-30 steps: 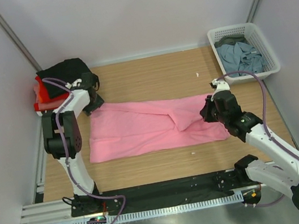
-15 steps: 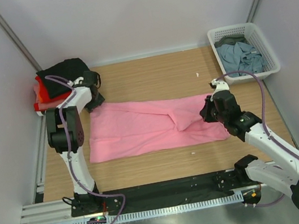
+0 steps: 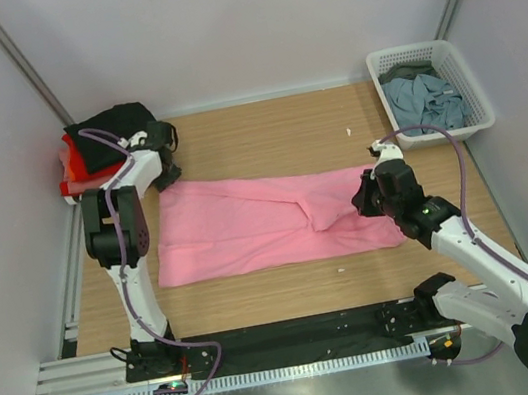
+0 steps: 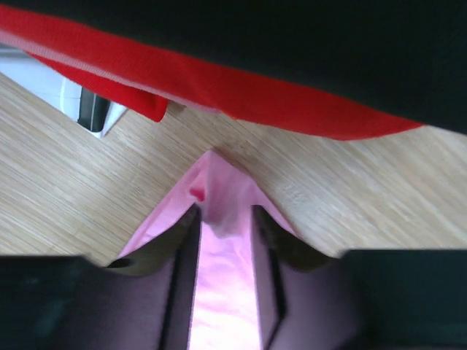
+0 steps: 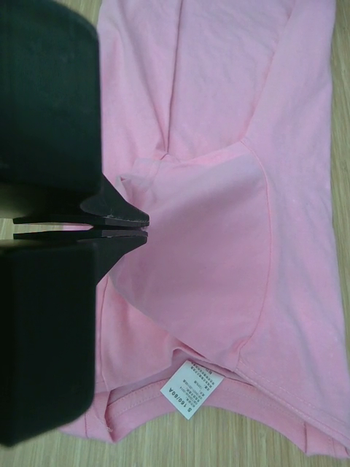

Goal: Fold and stack the t-shirts
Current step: Fold the tshirt

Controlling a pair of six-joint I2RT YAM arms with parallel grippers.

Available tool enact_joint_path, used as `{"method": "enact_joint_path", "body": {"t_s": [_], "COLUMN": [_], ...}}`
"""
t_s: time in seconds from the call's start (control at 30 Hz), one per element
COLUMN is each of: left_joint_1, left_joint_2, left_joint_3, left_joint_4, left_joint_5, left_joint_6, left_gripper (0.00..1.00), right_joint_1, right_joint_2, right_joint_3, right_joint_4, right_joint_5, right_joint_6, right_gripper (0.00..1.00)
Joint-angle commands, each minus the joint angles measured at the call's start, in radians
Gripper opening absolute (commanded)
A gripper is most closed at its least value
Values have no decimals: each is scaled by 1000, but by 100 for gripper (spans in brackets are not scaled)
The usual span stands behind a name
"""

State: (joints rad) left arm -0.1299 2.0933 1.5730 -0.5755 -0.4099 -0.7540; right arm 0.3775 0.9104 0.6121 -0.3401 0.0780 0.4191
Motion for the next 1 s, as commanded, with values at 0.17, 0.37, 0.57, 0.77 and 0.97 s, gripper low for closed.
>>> {"method": "enact_joint_path", "body": {"t_s": [0.17, 0.37, 0.57, 0.77, 0.97], "left_joint_1": [3, 3, 3, 3, 3], "left_joint_2": [4, -53, -121, -208, -331], "left_joint_3": [35, 15, 38, -19, -154], "left_joint_4": [16, -10, -87, -142, -141], "left_joint_5": [-27, -43, -23, 2, 13], "left_joint_6": [16, -8, -8, -7, -10], "left_gripper": [0, 0, 0, 0, 0], "right_joint_1": [1, 1, 1, 1, 0], "right_joint_2": [18, 50, 85, 71, 67], "right_joint_3": [21, 177, 316, 342, 325], "right_joint_4": [39, -46, -152, -212, -243], "right_joint_5": [-1, 106, 198, 259, 335], "right_joint_6": [4, 6, -14, -37, -42], "right_gripper": [1, 1, 1, 1, 1]}}
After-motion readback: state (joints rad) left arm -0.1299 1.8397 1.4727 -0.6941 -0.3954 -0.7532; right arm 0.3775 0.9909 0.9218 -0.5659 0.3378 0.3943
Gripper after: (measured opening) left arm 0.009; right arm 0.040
